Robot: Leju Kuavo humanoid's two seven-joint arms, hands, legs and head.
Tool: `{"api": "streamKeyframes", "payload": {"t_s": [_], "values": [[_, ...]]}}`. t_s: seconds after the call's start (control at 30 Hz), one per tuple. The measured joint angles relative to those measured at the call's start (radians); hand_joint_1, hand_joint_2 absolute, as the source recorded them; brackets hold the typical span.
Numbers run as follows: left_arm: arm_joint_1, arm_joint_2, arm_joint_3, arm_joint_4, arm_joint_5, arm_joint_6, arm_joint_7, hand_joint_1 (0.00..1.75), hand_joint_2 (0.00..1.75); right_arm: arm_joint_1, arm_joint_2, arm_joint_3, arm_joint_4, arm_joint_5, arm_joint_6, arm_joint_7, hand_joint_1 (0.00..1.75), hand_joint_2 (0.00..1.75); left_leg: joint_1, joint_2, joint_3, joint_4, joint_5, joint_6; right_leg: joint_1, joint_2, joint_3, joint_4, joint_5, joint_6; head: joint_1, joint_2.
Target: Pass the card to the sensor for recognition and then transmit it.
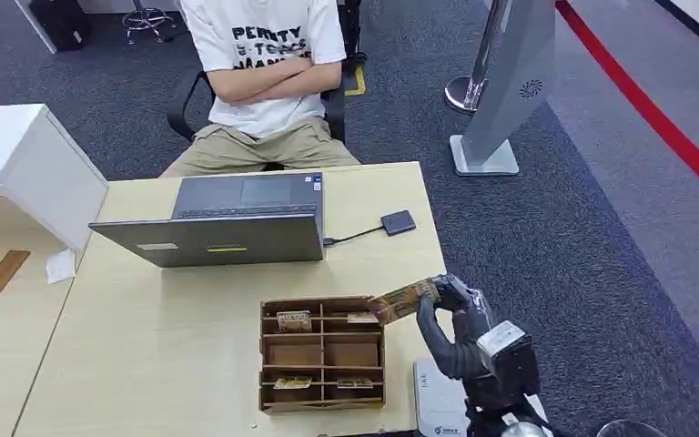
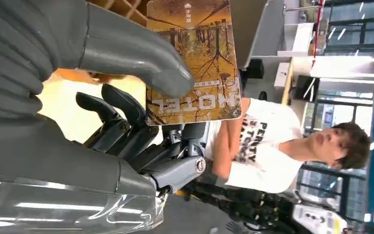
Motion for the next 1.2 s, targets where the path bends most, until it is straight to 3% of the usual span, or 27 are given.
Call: {"api": "streamKeyframes", "payload": {"t_s": [0.6, 0.9, 1.2], "values": [[0.000, 0.000, 0.019, 0.000, 0.016, 0.003, 0.000, 0.00, 0.00, 0.088, -0.037, -0.054, -0.040, -0.006, -0.006, -0.002, 1.75, 1.75, 0.000, 0.000, 0.000, 0.000, 0.000, 0.000, 0.000, 0.000, 0.000, 0.000, 0.000, 0.000, 0.000, 0.000], [-0.001, 0.004, 0.035, 0.000, 0.026, 0.000, 0.000, 0.00, 0.00, 0.126, -0.133, -0.074, -0.025, 0.156, -0.001, 0.075, 1.75, 1.75, -0.001, 0.001, 0.000, 0.000, 0.000, 0.000, 0.000, 0.000, 0.000, 0.000, 0.000, 0.000, 0.000, 0.000], [-0.001, 0.006, 0.039, 0.000, 0.034, 0.000, 0.000, 0.00, 0.00, 0.145, -0.213, -0.063, 0.013, 0.229, -0.062, 0.131, 1.75, 1.75, -0.001, 0.001, 0.001, 0.000, 0.000, 0.000, 0.000, 0.000, 0.000, 0.000, 0.000, 0.000, 0.000, 0.000]]}}
